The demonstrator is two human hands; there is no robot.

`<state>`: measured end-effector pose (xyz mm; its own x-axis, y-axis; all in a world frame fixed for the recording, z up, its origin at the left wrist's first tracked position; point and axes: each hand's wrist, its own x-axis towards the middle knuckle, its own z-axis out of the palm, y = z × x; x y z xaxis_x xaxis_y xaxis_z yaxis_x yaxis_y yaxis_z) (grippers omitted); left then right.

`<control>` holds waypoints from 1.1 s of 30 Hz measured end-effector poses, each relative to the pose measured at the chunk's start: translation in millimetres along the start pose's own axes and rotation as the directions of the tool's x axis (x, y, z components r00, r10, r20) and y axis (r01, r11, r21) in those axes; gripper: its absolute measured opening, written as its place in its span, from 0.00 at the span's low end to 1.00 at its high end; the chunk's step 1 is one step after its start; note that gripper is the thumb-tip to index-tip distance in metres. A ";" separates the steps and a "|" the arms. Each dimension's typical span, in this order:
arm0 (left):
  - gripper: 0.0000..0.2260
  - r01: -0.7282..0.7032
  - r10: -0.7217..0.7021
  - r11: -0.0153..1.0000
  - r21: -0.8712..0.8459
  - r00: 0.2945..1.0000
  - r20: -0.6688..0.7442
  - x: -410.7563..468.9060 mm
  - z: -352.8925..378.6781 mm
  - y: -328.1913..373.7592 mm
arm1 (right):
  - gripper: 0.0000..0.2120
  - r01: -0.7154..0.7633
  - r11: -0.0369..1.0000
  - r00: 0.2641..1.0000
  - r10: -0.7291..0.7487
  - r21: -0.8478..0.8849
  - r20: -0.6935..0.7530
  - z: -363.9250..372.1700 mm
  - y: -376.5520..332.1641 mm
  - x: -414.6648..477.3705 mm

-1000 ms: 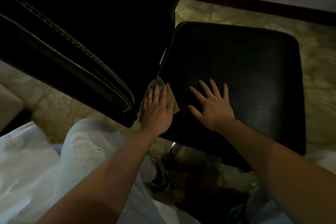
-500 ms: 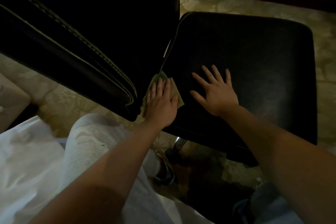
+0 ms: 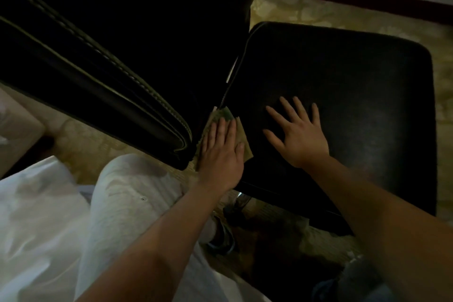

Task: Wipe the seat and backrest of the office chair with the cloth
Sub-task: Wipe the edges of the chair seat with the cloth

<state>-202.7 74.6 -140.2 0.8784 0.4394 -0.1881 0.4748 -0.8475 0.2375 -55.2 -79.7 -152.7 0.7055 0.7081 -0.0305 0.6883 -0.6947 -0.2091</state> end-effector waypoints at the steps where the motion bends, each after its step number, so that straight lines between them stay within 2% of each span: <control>1: 0.28 0.017 -0.017 1.000 0.002 1.000 -0.001 3.2 -0.2 2.0 | 0.31 0.003 1.000 1.000 -0.003 0.001 -0.001 0.3 0.6 -0.2; 3: 0.28 0.049 -0.049 0.999 0.013 0.999 -0.009 16.1 -2.5 6.0 | 0.32 0.004 1.000 1.000 -0.004 -0.001 -0.001 1.5 0.5 0.5; 7: 0.28 0.089 -0.088 0.996 -0.022 0.994 0.060 38.1 -12.6 12.9 | 0.32 -0.010 1.000 1.000 0.010 -0.001 -0.005 2.0 -2.0 1.8; 11: 0.28 0.039 -0.040 0.999 -0.015 0.999 -0.036 7.5 -7.4 8.0 | 0.32 -0.014 1.000 1.000 0.014 -0.004 -0.005 1.4 -1.4 1.3; 15: 0.30 0.103 -0.103 0.994 -0.039 0.995 0.005 -15.7 2.3 7.0 | 0.30 -0.008 1.000 1.000 0.008 0.002 -0.008 2.7 -0.8 1.2; 19: 0.27 0.149 -0.149 0.989 -0.008 0.989 -0.002 -15.3 2.4 15.4 | 0.31 -0.004 1.000 1.000 0.004 -0.003 -0.026 3.2 -0.5 0.2; 25: 0.29 0.268 -0.267 0.963 0.005 0.958 0.108 29.6 -12.1 31.7 | 0.31 -0.010 1.000 0.999 0.010 -0.012 -0.038 6.0 -1.7 0.8; 33: 0.30 0.280 -0.280 0.960 0.023 0.950 0.140 78.6 -25.8 42.2 | 0.31 -0.019 1.000 0.999 0.018 -0.018 -0.029 3.8 -3.7 0.1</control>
<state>-112.3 81.1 -120.4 0.6932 0.6131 -0.3788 0.7003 -0.6973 0.1529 -58.4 -76.6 -155.6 0.7226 0.6912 -0.0060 0.6776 -0.7101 -0.1913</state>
